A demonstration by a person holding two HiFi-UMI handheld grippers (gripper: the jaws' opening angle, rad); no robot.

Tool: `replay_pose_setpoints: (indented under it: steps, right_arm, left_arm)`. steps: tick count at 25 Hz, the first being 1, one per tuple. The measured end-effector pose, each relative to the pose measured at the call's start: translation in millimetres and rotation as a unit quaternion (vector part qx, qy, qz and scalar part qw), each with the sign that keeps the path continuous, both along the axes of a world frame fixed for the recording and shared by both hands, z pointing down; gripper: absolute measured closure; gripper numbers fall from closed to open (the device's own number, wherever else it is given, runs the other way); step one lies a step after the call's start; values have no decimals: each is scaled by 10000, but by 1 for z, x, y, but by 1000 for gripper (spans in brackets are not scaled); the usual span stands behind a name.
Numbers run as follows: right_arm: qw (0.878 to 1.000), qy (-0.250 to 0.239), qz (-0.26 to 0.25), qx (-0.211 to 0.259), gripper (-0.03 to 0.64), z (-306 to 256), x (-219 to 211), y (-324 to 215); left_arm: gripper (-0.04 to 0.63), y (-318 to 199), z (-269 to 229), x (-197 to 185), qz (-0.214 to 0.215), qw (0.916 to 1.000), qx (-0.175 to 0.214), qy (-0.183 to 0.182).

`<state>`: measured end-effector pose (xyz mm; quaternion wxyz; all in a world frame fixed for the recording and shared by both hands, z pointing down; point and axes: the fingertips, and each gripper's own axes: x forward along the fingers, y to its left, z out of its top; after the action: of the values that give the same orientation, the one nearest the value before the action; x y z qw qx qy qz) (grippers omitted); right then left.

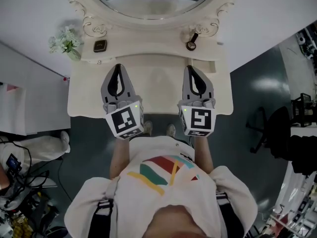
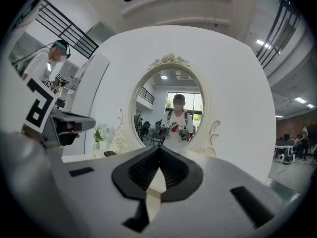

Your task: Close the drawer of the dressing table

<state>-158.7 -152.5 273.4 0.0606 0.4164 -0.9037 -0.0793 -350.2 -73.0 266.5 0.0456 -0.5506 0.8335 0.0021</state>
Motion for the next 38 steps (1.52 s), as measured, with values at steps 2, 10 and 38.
replay_pose_setpoints:
  steps: [2, 10, 38]
  right_arm:
    - [10000, -20, 27, 0, 617, -1, 6, -2]
    - [9983, -157, 569, -5, 617, -6, 61, -14]
    - [9835, -227, 1790, -83, 617, 4, 259, -33]
  left_arm:
    - [588, -4, 1, 8, 65, 10000, -22, 3]
    - [586, -39, -2, 62, 698, 9975, -51, -77]
    - [586, -115, 19, 287, 2130, 9764, -346, 55]
